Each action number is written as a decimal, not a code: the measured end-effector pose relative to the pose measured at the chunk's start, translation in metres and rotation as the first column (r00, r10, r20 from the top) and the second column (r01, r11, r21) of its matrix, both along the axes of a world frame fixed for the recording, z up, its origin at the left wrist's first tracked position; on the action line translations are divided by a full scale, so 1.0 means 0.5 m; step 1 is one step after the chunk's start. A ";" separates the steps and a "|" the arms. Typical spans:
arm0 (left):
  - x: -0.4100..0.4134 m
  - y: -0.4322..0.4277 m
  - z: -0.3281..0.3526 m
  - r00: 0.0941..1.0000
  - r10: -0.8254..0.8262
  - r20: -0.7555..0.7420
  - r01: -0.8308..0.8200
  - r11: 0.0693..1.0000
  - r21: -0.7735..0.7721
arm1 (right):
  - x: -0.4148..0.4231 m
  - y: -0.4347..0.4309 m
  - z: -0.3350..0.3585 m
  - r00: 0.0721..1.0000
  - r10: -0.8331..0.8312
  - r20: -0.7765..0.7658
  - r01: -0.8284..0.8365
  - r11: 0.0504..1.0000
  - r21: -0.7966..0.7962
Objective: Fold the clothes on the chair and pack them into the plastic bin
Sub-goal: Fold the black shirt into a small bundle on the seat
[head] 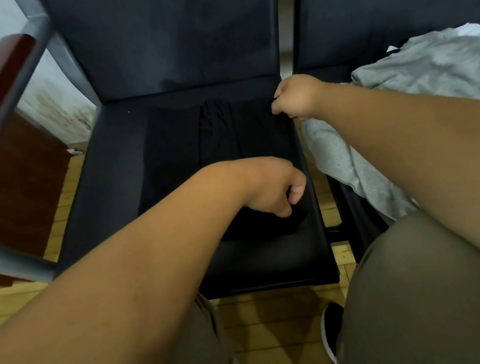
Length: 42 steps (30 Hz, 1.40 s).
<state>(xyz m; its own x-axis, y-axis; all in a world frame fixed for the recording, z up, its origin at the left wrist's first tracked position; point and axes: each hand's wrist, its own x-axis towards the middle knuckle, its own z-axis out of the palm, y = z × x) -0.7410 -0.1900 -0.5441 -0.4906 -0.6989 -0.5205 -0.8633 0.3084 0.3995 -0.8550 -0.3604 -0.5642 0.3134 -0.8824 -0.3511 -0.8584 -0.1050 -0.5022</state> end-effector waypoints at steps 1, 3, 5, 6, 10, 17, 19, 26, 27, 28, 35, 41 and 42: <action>0.010 0.004 0.012 1.000 0.017 -0.011 -0.018 1.000 -0.015 | 0.002 0.001 0.001 0.995 -0.060 0.085 0.057 0.998 0.037; 0.033 0.013 0.039 0.997 0.056 -0.048 -0.058 0.997 -0.041 | 0.011 0.003 0.004 0.951 -0.192 0.241 0.163 0.978 0.133; 0.063 0.026 0.062 0.990 0.111 -0.087 -0.114 0.993 -0.040 | 0.025 0.015 0.013 0.892 -0.281 0.355 0.222 0.954 0.200; 0.079 0.034 0.071 0.984 0.146 -0.103 -0.150 0.988 -0.031 | 0.032 0.022 0.016 0.867 -0.297 0.400 0.234 0.951 0.200; 0.140 0.067 0.089 0.957 0.249 -0.151 -0.261 0.963 -0.066 | 0.068 0.039 0.018 0.810 -0.206 0.549 0.186 0.978 0.094; 0.233 0.104 0.114 0.905 0.372 -0.206 -0.386 0.922 -0.028 | 0.191 0.073 0.026 0.858 -0.124 0.498 0.178 0.982 -0.063; 0.255 0.115 0.118 0.900 0.394 -0.187 -0.400 0.917 0.005 | 0.227 0.081 0.029 0.855 -0.137 0.499 0.179 0.983 -0.037; 0.346 0.140 0.117 0.875 0.482 -0.041 -0.479 0.875 0.066 | 0.319 0.116 0.024 0.870 -0.054 0.490 0.088 0.995 -0.045; 0.358 0.143 0.117 0.868 0.496 -0.021 -0.494 0.867 0.066 | 0.328 0.122 0.025 0.878 -0.008 0.478 0.054 0.995 -0.084; 0.370 0.146 0.117 0.861 0.509 -0.003 -0.507 0.858 0.079 | 0.337 0.128 0.028 0.888 0.047 0.458 0.011 0.992 -0.123; 0.419 0.154 0.085 0.783 0.609 0.131 -0.611 0.712 0.344 | 0.388 0.156 0.018 0.836 0.124 0.534 -0.156 0.988 0.015; 0.419 0.153 0.075 0.761 0.593 0.264 -0.644 0.642 0.415 | 0.357 0.178 0.005 0.879 0.161 0.450 -0.199 0.979 0.039; 0.418 0.153 0.074 0.761 0.588 0.272 -0.645 0.643 0.414 | 0.348 0.182 0.011 0.887 0.162 0.433 -0.194 0.980 0.031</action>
